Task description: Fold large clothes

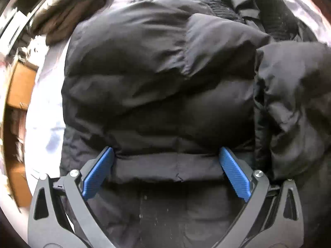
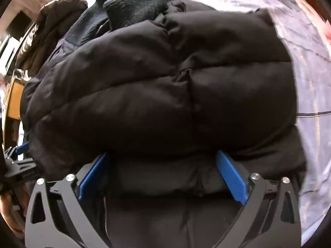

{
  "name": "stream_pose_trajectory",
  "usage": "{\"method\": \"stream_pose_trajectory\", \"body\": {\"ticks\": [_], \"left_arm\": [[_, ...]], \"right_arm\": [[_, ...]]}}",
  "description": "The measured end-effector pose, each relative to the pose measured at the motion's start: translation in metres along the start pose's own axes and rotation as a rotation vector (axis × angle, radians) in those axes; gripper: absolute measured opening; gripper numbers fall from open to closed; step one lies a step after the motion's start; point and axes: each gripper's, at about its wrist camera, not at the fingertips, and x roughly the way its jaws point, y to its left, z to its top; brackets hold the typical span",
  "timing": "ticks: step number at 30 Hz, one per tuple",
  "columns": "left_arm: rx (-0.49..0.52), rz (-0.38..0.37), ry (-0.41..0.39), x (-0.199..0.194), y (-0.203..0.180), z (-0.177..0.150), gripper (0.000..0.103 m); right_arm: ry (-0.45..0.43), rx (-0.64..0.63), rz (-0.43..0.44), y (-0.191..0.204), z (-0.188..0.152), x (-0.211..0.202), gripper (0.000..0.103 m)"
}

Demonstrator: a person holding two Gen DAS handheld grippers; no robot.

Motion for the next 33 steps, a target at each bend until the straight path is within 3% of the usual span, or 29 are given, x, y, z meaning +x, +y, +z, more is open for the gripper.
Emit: {"method": "stream_pose_trajectory", "body": {"ticks": [2, 7, 10, 12, 13, 14, 16, 18, 22, 25, 27, 30, 31, 33], "left_arm": [[0.024, 0.011, -0.008, -0.007, -0.002, -0.001, 0.101], [-0.004, -0.050, 0.000, -0.031, 0.019, -0.022, 0.101], [-0.080, -0.051, 0.099, -0.011, 0.038, -0.035, 0.101], [-0.108, -0.041, 0.215, 0.019, 0.045, -0.041, 0.101], [-0.123, -0.056, 0.228, 0.023, 0.047, -0.041, 0.101], [-0.139, -0.068, 0.230, 0.023, 0.050, -0.040, 0.101], [-0.186, -0.090, 0.203, 0.006, 0.057, -0.037, 0.101], [-0.245, -0.206, 0.114, -0.023, 0.065, -0.033, 0.101], [-0.278, -0.363, -0.075, -0.072, 0.058, -0.026, 0.101], [-0.208, -0.397, -0.125, -0.090, 0.021, -0.008, 0.101], [-0.115, -0.345, -0.105, -0.091, -0.014, -0.005, 0.101], [-0.007, -0.208, -0.067, -0.063, -0.050, 0.008, 0.101], [0.012, -0.191, -0.022, -0.044, -0.057, 0.008, 0.101], [-0.025, -0.257, 0.123, -0.008, -0.055, 0.006, 0.101]], "right_arm": [[-0.011, 0.010, 0.008, -0.002, -0.003, -0.007, 0.102], [-0.005, 0.008, 0.042, -0.001, -0.036, -0.048, 0.102], [0.008, -0.014, -0.049, -0.003, -0.059, -0.051, 0.102], [0.107, 0.006, -0.097, -0.008, -0.068, -0.023, 0.102], [0.159, 0.017, -0.110, -0.012, -0.071, -0.008, 0.102], [0.212, 0.031, -0.117, -0.016, -0.073, 0.010, 0.102], [0.222, 0.071, -0.101, -0.022, -0.072, 0.011, 0.102], [0.197, 0.096, -0.073, -0.022, -0.065, -0.008, 0.102], [0.025, 0.086, 0.118, -0.011, -0.042, -0.067, 0.102], [-0.083, 0.080, 0.200, -0.004, -0.008, -0.095, 0.102], [-0.126, 0.078, 0.199, -0.001, 0.020, -0.099, 0.102], [-0.168, 0.078, 0.171, 0.006, 0.088, -0.093, 0.102], [-0.167, 0.074, 0.184, 0.015, 0.112, -0.084, 0.102], [-0.190, 0.057, 0.141, 0.022, 0.164, -0.068, 0.102]]}}
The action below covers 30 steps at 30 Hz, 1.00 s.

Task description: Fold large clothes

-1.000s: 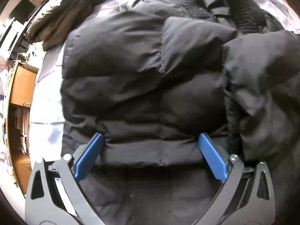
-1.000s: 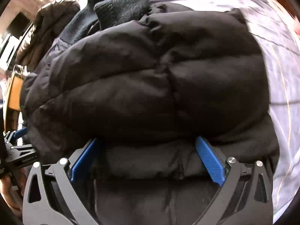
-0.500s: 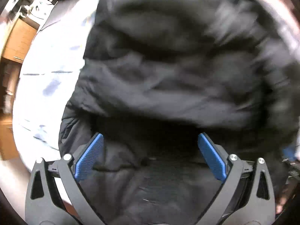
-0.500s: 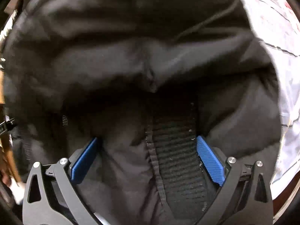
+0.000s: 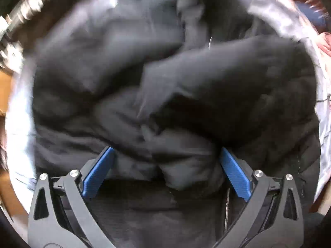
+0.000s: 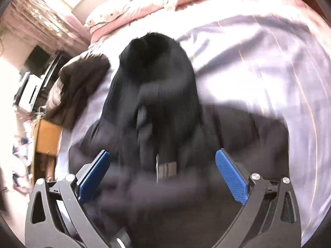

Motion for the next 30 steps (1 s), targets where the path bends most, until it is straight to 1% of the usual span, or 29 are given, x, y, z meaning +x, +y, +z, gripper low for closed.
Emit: {"method": "stream_pose_trajectory", "body": {"ticks": [1, 2, 4, 6, 7, 8, 9, 10, 11, 12, 13, 14, 15, 16, 17, 19, 20, 21, 22, 23, 24, 26, 27, 28, 29, 30], "left_arm": [[-0.026, -0.032, 0.028, 0.007, 0.007, 0.002, 0.101], [-0.022, -0.041, 0.030, 0.010, 0.009, 0.005, 0.101], [0.000, -0.046, 0.033, 0.011, 0.010, 0.007, 0.101], [0.027, -0.042, 0.024, 0.016, 0.009, 0.007, 0.101], [0.037, -0.041, 0.024, 0.018, 0.010, 0.007, 0.101], [0.043, -0.045, 0.027, 0.020, 0.009, 0.007, 0.101], [0.042, -0.055, 0.035, 0.022, 0.010, 0.010, 0.101], [0.040, -0.062, 0.041, 0.024, 0.011, 0.013, 0.101], [0.041, -0.067, 0.045, 0.026, 0.011, 0.016, 0.101], [0.045, -0.070, 0.046, 0.028, 0.011, 0.018, 0.101], [0.049, -0.071, 0.046, 0.029, 0.012, 0.019, 0.101], [0.054, -0.071, 0.045, 0.030, 0.012, 0.019, 0.101], [0.061, -0.074, 0.044, 0.031, 0.012, 0.020, 0.101], [0.062, -0.077, 0.044, 0.035, 0.014, 0.022, 0.101], [0.060, -0.080, 0.046, 0.036, 0.016, 0.021, 0.101], [0.060, -0.078, 0.043, 0.037, 0.018, 0.022, 0.101], [0.059, -0.076, 0.041, 0.037, 0.018, 0.022, 0.101], [0.056, -0.077, 0.040, 0.037, 0.020, 0.022, 0.101], [0.052, -0.079, 0.039, 0.036, 0.020, 0.022, 0.101], [0.047, -0.081, 0.038, 0.031, 0.015, 0.013, 0.101], [0.038, -0.088, 0.038, 0.030, 0.017, 0.013, 0.101], [0.022, -0.105, 0.034, 0.028, 0.023, 0.011, 0.101], [0.010, -0.118, 0.033, 0.027, 0.026, 0.010, 0.101], [-0.002, -0.133, 0.030, 0.026, 0.030, 0.008, 0.101], [-0.022, -0.154, 0.027, 0.025, 0.034, 0.007, 0.101], [-0.045, -0.179, 0.030, 0.024, 0.039, 0.006, 0.101]], "right_arm": [[-0.013, -0.011, -0.049, 0.003, 0.024, 0.016, 0.102], [-0.015, -0.025, -0.097, 0.006, 0.046, 0.036, 0.102], [0.021, -0.019, -0.175, 0.006, 0.084, 0.078, 0.102], [0.043, 0.019, -0.215, -0.001, 0.115, 0.115, 0.102], [0.043, 0.045, -0.214, -0.006, 0.120, 0.126, 0.102], [0.052, 0.080, -0.189, -0.012, 0.127, 0.139, 0.102], [0.072, 0.103, -0.172, -0.015, 0.133, 0.153, 0.102], [0.114, 0.126, -0.162, -0.018, 0.138, 0.172, 0.102], [0.158, 0.135, -0.172, -0.018, 0.141, 0.190, 0.102], [0.178, 0.135, -0.176, -0.018, 0.142, 0.198, 0.102], [0.182, 0.134, -0.171, -0.017, 0.142, 0.206, 0.098], [0.158, 0.136, -0.163, -0.016, 0.142, 0.205, 0.076], [0.139, 0.141, -0.162, -0.015, 0.142, 0.203, 0.051], [0.142, 0.154, -0.156, -0.014, 0.142, 0.200, 0.010], [0.144, 0.180, -0.114, -0.015, 0.142, 0.196, 0.010], [0.054, 0.202, 0.024, -0.009, 0.140, 0.160, 0.009], [0.002, 0.181, 0.111, 0.001, 0.138, 0.132, 0.009], [-0.023, 0.153, 0.157, 0.011, 0.132, 0.113, 0.009], [-0.033, 0.103, 0.207, 0.023, 0.125, 0.090, 0.009], [-0.038, 0.040, 0.267, 0.037, 0.112, 0.065, 0.009], [-0.040, -0.007, 0.304, 0.046, 0.100, 0.047, 0.009], [-0.040, -0.139, 0.419, 0.065, 0.055, -0.006, 0.009], [-0.040, -0.183, 0.458, 0.070, 0.034, -0.026, 0.009], [-0.038, -0.243, 0.508, 0.072, 0.004, -0.052, 0.009], [-0.037, -0.312, 0.539, 0.072, -0.029, -0.078, 0.009], [-0.037, -0.372, 0.541, 0.072, -0.053, -0.096, 0.009]]}}
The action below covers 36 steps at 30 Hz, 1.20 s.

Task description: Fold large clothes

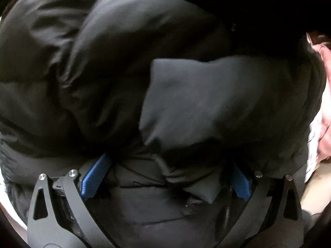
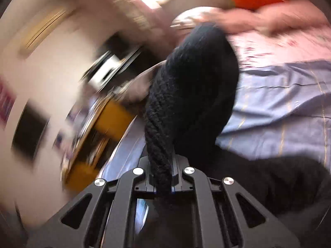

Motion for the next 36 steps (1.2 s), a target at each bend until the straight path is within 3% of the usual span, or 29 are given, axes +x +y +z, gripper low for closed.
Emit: {"method": "stream_pose_trajectory", "body": {"ticks": [2, 4, 7, 10, 12, 13, 14, 15, 19, 21, 23, 25, 28, 30, 31, 34, 36], "left_arm": [[-0.043, -0.051, 0.004, -0.004, 0.010, -0.002, 0.101], [-0.103, -0.105, 0.016, -0.008, 0.023, -0.006, 0.101], [-0.138, -0.137, 0.022, -0.012, 0.031, -0.012, 0.101], [-0.129, -0.111, 0.023, -0.014, 0.028, -0.015, 0.101], [-0.140, -0.106, 0.020, -0.014, 0.027, -0.013, 0.101], [-0.148, -0.104, 0.020, -0.014, 0.027, -0.012, 0.101], [-0.160, -0.104, 0.021, -0.013, 0.029, -0.011, 0.101], [-0.165, -0.103, 0.021, -0.012, 0.030, -0.010, 0.101], [-0.157, -0.084, 0.016, -0.008, 0.025, -0.011, 0.101], [-0.149, -0.072, 0.013, -0.008, 0.025, -0.011, 0.101], [-0.152, -0.064, 0.008, -0.003, 0.013, -0.019, 0.101], [-0.151, -0.058, 0.006, -0.002, 0.009, -0.021, 0.101], [-0.143, -0.049, 0.001, 0.000, 0.004, -0.024, 0.101], [-0.136, -0.046, 0.003, 0.000, 0.001, -0.025, 0.101], [-0.135, -0.047, 0.004, 0.000, -0.005, -0.026, 0.101], [-0.128, -0.047, 0.005, 0.004, -0.018, -0.025, 0.101], [-0.133, -0.061, 0.017, 0.005, -0.019, -0.026, 0.101]], "right_arm": [[0.075, -0.170, -0.021, 0.042, -0.060, -0.023, 0.009], [0.197, -0.227, -0.101, 0.052, -0.117, -0.023, 0.010], [0.340, -0.126, -0.244, 0.024, -0.173, -0.007, 0.014], [0.373, 0.052, -0.367, -0.015, -0.185, -0.016, 0.023], [0.271, 0.201, -0.366, -0.033, -0.179, -0.048, 0.054], [0.189, 0.255, -0.377, -0.038, -0.175, -0.068, 0.096], [0.064, 0.296, -0.391, -0.044, -0.171, -0.092, 0.102], [-0.014, 0.338, -0.384, -0.049, -0.168, -0.111, 0.102], [-0.138, 0.615, -0.321, -0.099, -0.169, -0.147, 0.102], [-0.132, 0.735, -0.306, -0.126, -0.169, -0.140, 0.102], [-0.113, 0.837, -0.206, -0.156, -0.166, -0.119, 0.102], [-0.118, 0.873, -0.086, -0.163, -0.161, -0.102, 0.102], [-0.148, 0.826, -0.070, -0.150, -0.142, -0.079, 0.100], [-0.141, 0.760, -0.120, -0.139, -0.125, -0.072, 0.043], [-0.136, 0.716, -0.105, -0.130, -0.112, -0.067, 0.026], [-0.219, 0.554, -0.082, -0.082, -0.070, -0.077, 0.024], [-0.260, 0.314, -0.059, -0.017, -0.033, -0.085, 0.024]]}}
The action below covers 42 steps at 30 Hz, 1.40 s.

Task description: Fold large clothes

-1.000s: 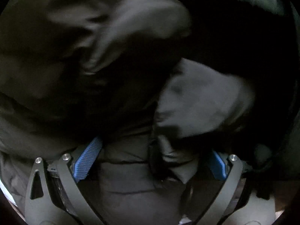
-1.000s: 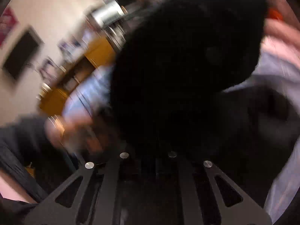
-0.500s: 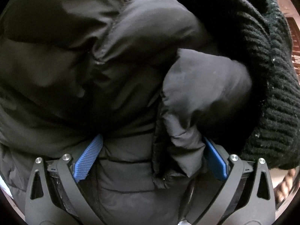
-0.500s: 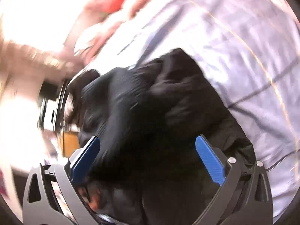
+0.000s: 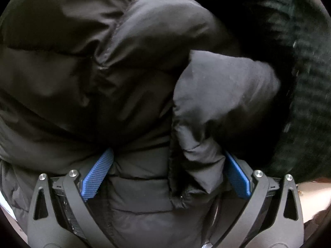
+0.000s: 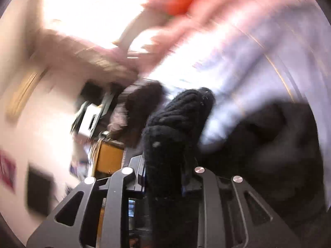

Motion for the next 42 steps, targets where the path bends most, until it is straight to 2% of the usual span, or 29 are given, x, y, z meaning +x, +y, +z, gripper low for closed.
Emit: {"method": "stream_pose_trajectory", "body": {"ticks": [1, 2, 3, 4, 5, 6, 8, 11, 12, 13, 14, 15, 16, 17, 18, 19, 21, 22, 24, 26, 27, 28, 29, 30, 32, 34, 37, 39, 42], "left_arm": [[-0.020, -0.024, 0.016, 0.000, 0.004, 0.004, 0.101], [-0.068, -0.076, 0.038, -0.005, 0.013, 0.005, 0.101], [-0.127, -0.132, 0.054, -0.010, 0.025, 0.007, 0.101], [-0.240, -0.219, 0.072, -0.019, 0.048, 0.003, 0.101], [-0.370, -0.254, 0.082, -0.028, 0.076, -0.004, 0.101], [-0.502, -0.229, 0.058, -0.040, 0.108, -0.012, 0.101], [-0.671, -0.152, -0.066, -0.067, 0.157, -0.023, 0.101], [-0.791, 0.031, -0.224, -0.110, 0.199, -0.037, 0.101], [-0.820, 0.050, -0.289, -0.124, 0.205, -0.043, 0.101], [-0.826, 0.043, -0.332, -0.128, 0.207, -0.051, 0.101], [-0.816, 0.018, -0.371, -0.136, 0.205, -0.053, 0.101], [-0.794, -0.003, -0.390, -0.143, 0.207, -0.048, 0.101], [-0.749, -0.005, -0.400, -0.149, 0.194, -0.041, 0.101], [-0.714, 0.003, -0.400, -0.150, 0.188, -0.036, 0.101], [-0.669, 0.000, -0.390, -0.148, 0.176, -0.030, 0.101], [-0.647, -0.015, -0.380, -0.148, 0.176, -0.026, 0.101], [-0.628, -0.066, -0.354, -0.142, 0.165, -0.016, 0.101], [-0.621, -0.084, -0.347, -0.139, 0.172, -0.016, 0.101], [-0.593, -0.095, -0.330, -0.130, 0.157, -0.008, 0.101], [-0.552, -0.088, -0.312, -0.128, 0.154, -0.009, 0.101], [-0.533, -0.087, -0.300, -0.124, 0.149, -0.007, 0.101], [-0.512, -0.091, -0.284, -0.122, 0.146, -0.007, 0.101], [-0.506, -0.099, -0.274, -0.120, 0.146, -0.008, 0.101], [-0.509, -0.107, -0.269, -0.120, 0.146, -0.009, 0.101], [-0.527, -0.114, -0.284, -0.121, 0.151, -0.011, 0.101], [-0.548, -0.123, -0.309, -0.128, 0.158, -0.014, 0.101], [-0.601, -0.098, -0.353, -0.139, 0.168, -0.020, 0.101], [-0.625, -0.115, -0.376, -0.144, 0.170, -0.023, 0.101], [-0.592, -0.101, -0.418, -0.153, 0.160, -0.024, 0.101]], "right_arm": [[0.007, -0.090, 0.038, 0.027, -0.001, -0.001, 0.024], [0.037, -0.248, 0.100, 0.071, -0.007, -0.004, 0.024], [0.065, -0.346, 0.131, 0.096, -0.018, -0.006, 0.021], [0.135, -0.487, 0.165, 0.132, -0.038, -0.005, 0.016], [0.191, -0.584, 0.152, 0.155, -0.058, -0.002, 0.016], [0.237, -0.657, 0.150, 0.170, -0.080, -0.002, 0.015], [0.369, -0.745, 0.184, 0.185, -0.128, 0.002, 0.013], [0.503, -0.791, 0.105, 0.178, -0.181, 0.020, 0.013], [0.524, -0.777, 0.064, 0.164, -0.193, 0.027, 0.013], [0.524, -0.719, 0.043, 0.148, -0.197, 0.032, 0.017], [0.517, -0.667, 0.031, 0.134, -0.201, 0.037, 0.036], [0.493, -0.554, 0.014, 0.110, -0.194, 0.043, 0.052], [0.454, -0.428, 0.003, 0.083, -0.186, 0.044, 0.089], [0.388, -0.247, -0.021, 0.050, -0.178, 0.045, 0.102], [0.362, -0.119, -0.031, 0.028, -0.171, 0.049, 0.102], [0.380, 0.022, -0.034, 0.006, -0.168, 0.056, 0.102], [0.390, 0.181, 0.013, -0.012, -0.165, 0.069, 0.102], [0.375, 0.219, 0.026, -0.014, -0.166, 0.074, 0.102], [0.381, 0.230, -0.022, -0.011, -0.172, 0.091, 0.102], [0.405, 0.252, -0.110, -0.012, -0.182, 0.117, 0.102], [0.402, 0.273, -0.125, -0.021, -0.183, 0.120, 0.095], [0.384, 0.303, -0.095, -0.025, -0.184, 0.128, 0.050], [0.392, 0.310, -0.060, -0.024, -0.183, 0.132, 0.022], [0.385, 0.293, -0.062, -0.021, -0.183, 0.123, 0.021], [0.336, 0.174, -0.066, -0.002, -0.171, 0.109, 0.018], [0.263, 0.023, -0.106, 0.024, -0.148, 0.072, 0.017], [0.111, -0.184, -0.271, 0.047, -0.116, 0.007, 0.016], [0.056, -0.259, -0.392, 0.037, -0.109, -0.021, 0.016], [0.096, -0.271, -0.570, -0.007, -0.123, -0.018, 0.017]]}}
